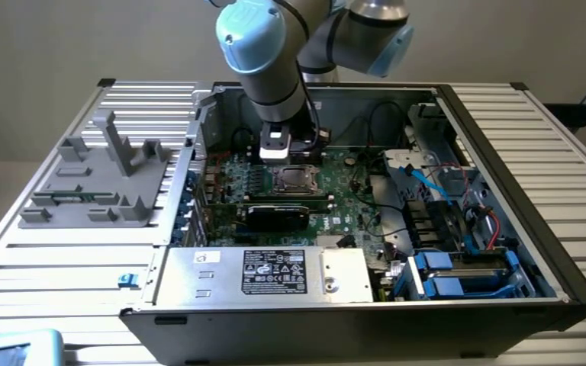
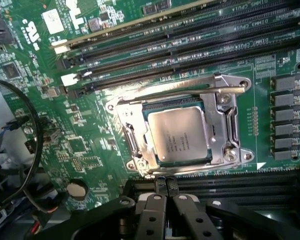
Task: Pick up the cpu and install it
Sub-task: 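Install the first cpu locking lever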
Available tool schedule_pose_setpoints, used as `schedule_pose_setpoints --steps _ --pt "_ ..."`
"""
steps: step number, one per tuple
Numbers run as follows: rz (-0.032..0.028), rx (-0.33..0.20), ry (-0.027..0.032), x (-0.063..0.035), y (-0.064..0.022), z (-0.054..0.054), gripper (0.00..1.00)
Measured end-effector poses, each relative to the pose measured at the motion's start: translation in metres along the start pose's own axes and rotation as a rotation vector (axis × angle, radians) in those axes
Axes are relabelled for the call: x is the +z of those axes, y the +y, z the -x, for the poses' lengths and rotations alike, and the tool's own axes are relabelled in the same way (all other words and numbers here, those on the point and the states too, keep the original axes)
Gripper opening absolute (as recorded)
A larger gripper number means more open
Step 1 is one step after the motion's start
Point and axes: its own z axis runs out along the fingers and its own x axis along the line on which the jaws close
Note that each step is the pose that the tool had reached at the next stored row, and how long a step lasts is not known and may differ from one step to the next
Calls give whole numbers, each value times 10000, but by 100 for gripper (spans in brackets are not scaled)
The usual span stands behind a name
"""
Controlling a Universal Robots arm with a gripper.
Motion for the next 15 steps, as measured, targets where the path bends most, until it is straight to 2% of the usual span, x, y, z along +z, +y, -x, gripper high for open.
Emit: schedule_pose_setpoints --steps 4,9,10,12,13,15 --pt "7 15 -15 -158 -62 -31 11" --pt "41 57 -134 -296 -112 -59 11" --pt "56 74 -184 -311 -118 -62 11" --pt "106 123 -333 -320 -122 -64 11" --pt "187 147 -439 -321 -122 -63 11" --pt "356 152 -608 -320 -128 -62 11"
